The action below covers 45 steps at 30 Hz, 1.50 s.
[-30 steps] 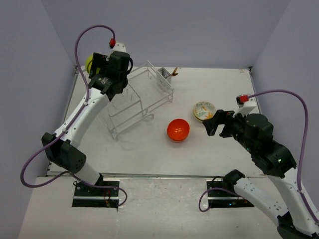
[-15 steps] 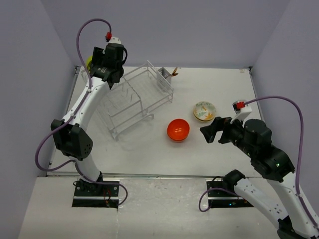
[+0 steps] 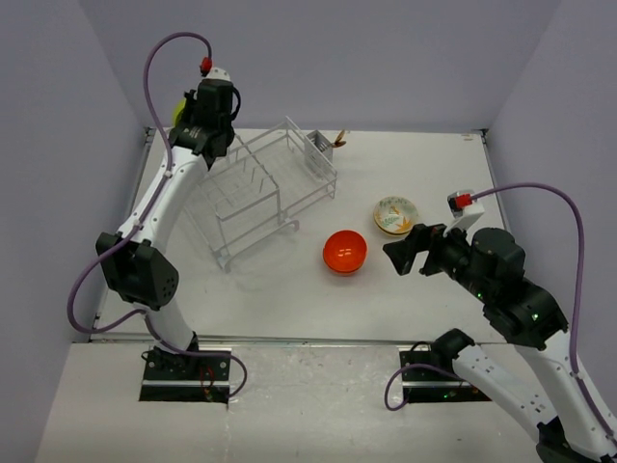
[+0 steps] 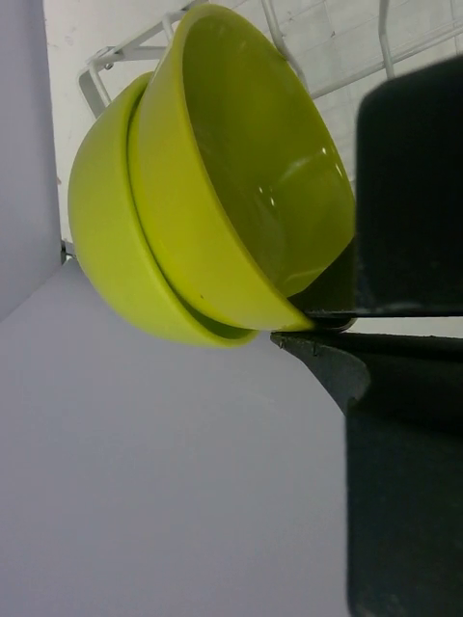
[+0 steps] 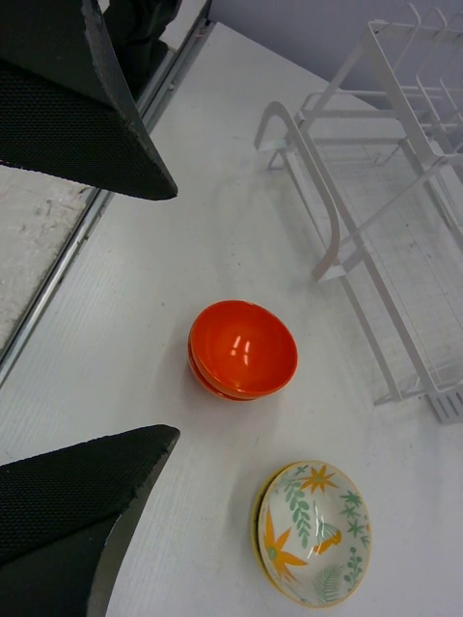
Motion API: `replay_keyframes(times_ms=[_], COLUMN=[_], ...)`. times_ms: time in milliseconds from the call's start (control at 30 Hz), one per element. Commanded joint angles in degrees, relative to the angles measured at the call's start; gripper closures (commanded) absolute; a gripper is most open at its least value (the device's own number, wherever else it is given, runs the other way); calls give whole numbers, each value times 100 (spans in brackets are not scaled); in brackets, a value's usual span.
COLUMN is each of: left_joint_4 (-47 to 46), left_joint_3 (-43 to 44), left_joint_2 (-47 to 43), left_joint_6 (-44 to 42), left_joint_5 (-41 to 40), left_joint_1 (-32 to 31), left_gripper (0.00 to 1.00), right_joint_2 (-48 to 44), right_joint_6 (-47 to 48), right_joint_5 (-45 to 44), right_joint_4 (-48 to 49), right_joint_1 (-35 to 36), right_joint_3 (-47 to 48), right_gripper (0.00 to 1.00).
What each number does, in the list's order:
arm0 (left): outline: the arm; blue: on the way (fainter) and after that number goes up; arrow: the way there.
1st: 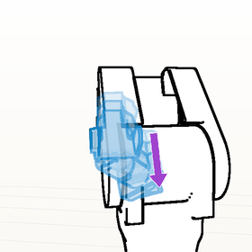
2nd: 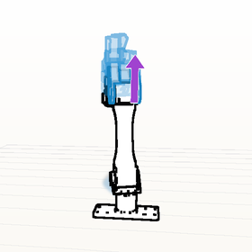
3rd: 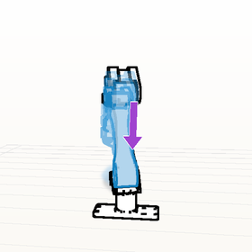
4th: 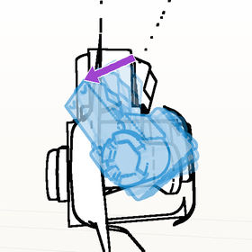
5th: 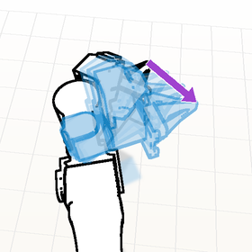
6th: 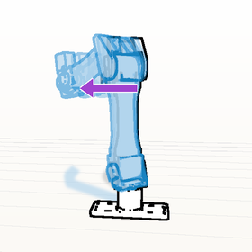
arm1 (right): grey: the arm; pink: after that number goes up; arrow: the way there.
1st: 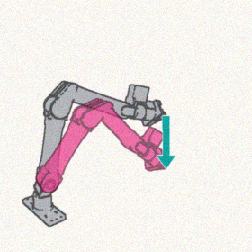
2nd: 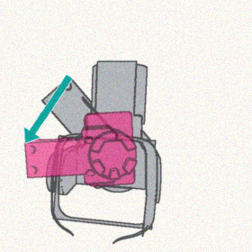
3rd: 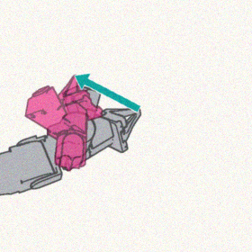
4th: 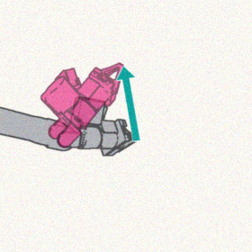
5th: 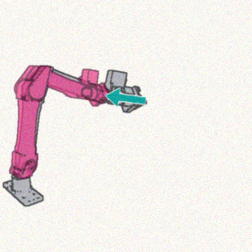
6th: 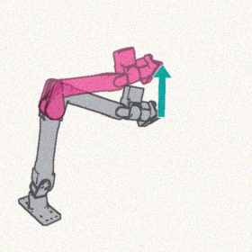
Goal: Unload the bowls from the dish rack
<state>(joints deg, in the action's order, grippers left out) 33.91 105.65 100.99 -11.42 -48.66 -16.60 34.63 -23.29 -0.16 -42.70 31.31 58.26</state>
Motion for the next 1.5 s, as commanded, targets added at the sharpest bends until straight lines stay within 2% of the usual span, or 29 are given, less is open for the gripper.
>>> replay_keyframes(times_ms=[0,233,433,533,667,733,767,800,833,867,1000,1067,1200,1300,1333,1367,1433,1467], left_joint_4=[-288,-254,80,238,467,668,870,889,898,898,1223,1023,959,854,802,784,653,626], left_joint_3=[-53,-132,-185,-229,-211,16,104,149,141,106,44,-209,-246,-298,-325,-351,-465,-527], left_joint_2=[-325,-677,-1150,-1318,-1485,-1538,-1556,-1626,-1652,-1661,-1381,-1345,-1170,-1152,-1160,-1187,-1327,-1415], left_joint_6=[0,26,350,553,833,1079,1533,1738,2096,2178,2539,2636,2724,2733,2724,2724,2689,2672], left_joint_5=[252,243,647,727,533,778,1650,2076,2855,3280,3390,3800,3785,4048,4101,4198,4233,4242], left_joint_1=[-133,-221,-484,-721,-1354,-1547,-1644,-1679,-1802,-1872,-2575,-2752,-2980,-3086,-3121,-3139,-3130,-3130], left_gripper=[100,100,100,100,100,100,100,100,100,100,100,100,100,100,100,100,100,100], right_joint_2=[52,17,87,175,490,754,903,1183,1334,1484,2693,3022,3357,3480,3515,3559,3559,3498], right_joint_6=[52,17,9,17,-35,-70,-71,-62,60,140,562,659,633,633,641,641,624,615], right_joint_5=[175,245,412,640,1052,1289,1247,1099,488,65,-1423,-1958,-1900,-1917,-2065,-2145,-2190,-2129], right_joint_4=[253,288,420,700,1421,1659,1685,1686,1660,1607,819,501,516,587,578,570,648,718], right_joint_1=[-11,-11,-20,-20,-11,-11,24,76,277,418,815,938,1009,1035,1035,1035,1035,1035], right_joint_3=[151,186,203,168,115,360,475,754,896,1063,2151,2434,2427,2357,2348,2330,2243,2129], right_gripper=[1,1,1,1,1,1,1,1,1,1,1,1,16,42,66,82,100,100])
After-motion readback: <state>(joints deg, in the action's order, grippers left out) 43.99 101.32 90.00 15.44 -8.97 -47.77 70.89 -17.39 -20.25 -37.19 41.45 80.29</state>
